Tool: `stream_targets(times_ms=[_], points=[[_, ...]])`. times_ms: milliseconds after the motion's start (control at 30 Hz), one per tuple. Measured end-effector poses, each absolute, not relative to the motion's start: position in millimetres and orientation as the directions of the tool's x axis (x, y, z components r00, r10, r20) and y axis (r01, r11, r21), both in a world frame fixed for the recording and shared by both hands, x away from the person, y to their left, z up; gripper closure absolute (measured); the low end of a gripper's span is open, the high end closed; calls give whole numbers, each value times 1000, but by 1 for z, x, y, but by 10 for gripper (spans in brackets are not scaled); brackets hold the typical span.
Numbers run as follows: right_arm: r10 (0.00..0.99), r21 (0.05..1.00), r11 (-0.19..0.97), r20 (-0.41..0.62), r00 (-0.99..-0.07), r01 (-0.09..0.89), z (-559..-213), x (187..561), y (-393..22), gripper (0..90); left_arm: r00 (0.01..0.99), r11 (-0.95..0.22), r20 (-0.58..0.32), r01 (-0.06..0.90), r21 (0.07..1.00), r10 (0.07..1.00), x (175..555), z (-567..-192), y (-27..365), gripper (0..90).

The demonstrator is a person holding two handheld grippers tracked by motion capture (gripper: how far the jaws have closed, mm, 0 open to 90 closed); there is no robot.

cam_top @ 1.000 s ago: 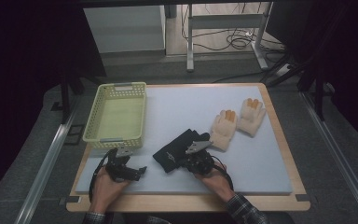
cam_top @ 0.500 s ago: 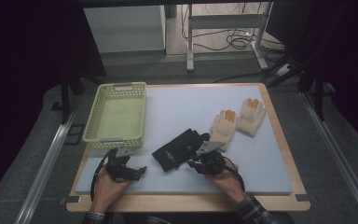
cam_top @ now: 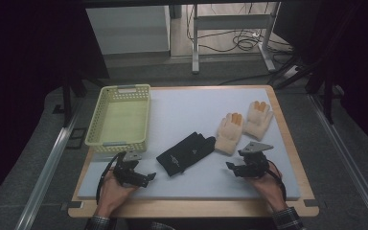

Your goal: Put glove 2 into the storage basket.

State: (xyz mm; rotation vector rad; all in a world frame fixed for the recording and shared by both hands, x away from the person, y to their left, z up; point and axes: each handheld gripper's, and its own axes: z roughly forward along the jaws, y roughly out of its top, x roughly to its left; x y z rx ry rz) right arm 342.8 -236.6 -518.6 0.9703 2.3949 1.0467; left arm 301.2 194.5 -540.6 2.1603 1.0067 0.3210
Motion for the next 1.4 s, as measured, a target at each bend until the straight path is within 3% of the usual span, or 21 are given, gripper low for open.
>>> stream_targets(times_ms=[233,567,700,867,967,1033,1167,1400], points=[[759,724,477,-53,-649,499,-531,349,-260,170,728,-472,-79,519,713,681,316,-519,159,0],[763,725,469,-45,-645,504,-531,349,-261,166,771,-560,-33,491,667,636,355,-515,99,0],[764,727,466,-42,-644,505,-531,349,-261,166,757,-580,0,501,643,653,368,-524,89,0],[764,727,466,-42,-644,504,-531,349,-261,166,766,-557,-106,547,625,634,377,-535,91,0],[764,727,466,-42,-644,504,-532,349,-261,167,782,-588,-87,532,609,617,372,-535,86,0],[764,727,466,-42,-644,504,-532,349,-261,167,798,-641,-20,499,583,602,368,-535,80,0],[764,727,466,-43,-644,504,-532,349,-261,167,790,-643,-25,516,566,612,369,-534,78,0],[763,726,469,-45,-644,504,-531,349,-261,167,800,-675,-16,515,529,599,363,-524,73,205]])
